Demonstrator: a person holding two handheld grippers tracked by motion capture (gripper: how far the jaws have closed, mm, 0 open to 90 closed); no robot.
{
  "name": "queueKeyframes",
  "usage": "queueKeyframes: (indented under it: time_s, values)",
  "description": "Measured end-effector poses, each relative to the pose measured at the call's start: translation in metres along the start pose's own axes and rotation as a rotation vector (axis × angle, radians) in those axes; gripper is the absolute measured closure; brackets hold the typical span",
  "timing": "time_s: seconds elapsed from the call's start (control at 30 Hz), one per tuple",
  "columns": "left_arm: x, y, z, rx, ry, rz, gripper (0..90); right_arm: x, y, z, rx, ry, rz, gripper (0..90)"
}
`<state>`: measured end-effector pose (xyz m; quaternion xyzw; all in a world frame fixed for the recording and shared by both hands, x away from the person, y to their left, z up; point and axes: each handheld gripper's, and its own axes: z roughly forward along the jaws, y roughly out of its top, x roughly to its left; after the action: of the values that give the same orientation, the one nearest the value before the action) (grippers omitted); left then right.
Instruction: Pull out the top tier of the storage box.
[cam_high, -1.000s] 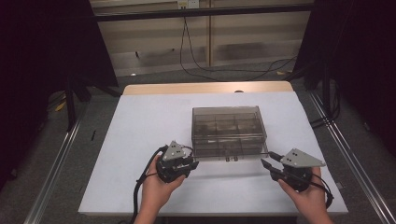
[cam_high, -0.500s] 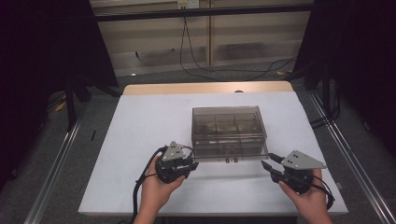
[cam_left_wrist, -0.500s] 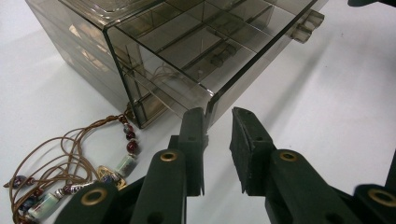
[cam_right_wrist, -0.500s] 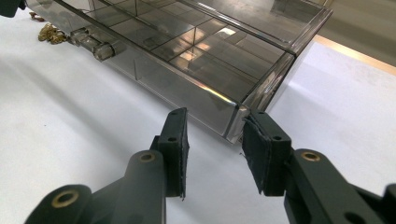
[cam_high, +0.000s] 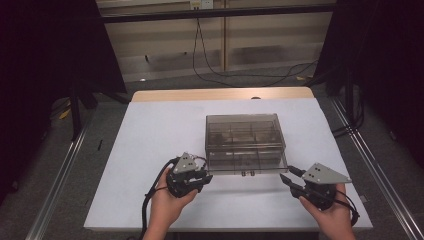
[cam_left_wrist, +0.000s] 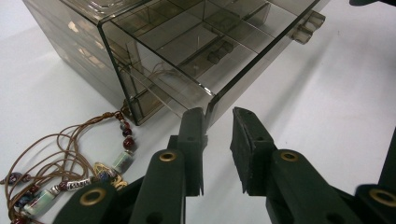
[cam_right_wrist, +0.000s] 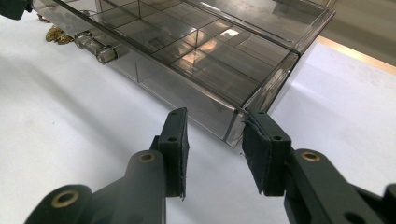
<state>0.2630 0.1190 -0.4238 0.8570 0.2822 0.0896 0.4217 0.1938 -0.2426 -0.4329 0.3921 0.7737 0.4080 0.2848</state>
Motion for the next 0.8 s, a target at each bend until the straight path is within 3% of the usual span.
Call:
queueKeyframes:
  time_s: [0.3, 0.47, 0.8]
  values:
    - [0.002, -0.001, 0.0, -0.003, -0.021, -0.013, 71.7, 0.001, -0.002, 0.0, -0.006, 0.006, -0.001, 60.2]
    - [0.006, -0.005, -0.001, 0.026, -0.029, -0.027, 65.7, 0.0, -0.004, 0.0, -0.01, 0.013, -0.01, 56.7]
    - [0.021, -0.01, -0.008, 0.056, 0.035, -0.058, 56.2, -0.009, -0.01, -0.002, -0.012, 0.023, 0.009, 50.9]
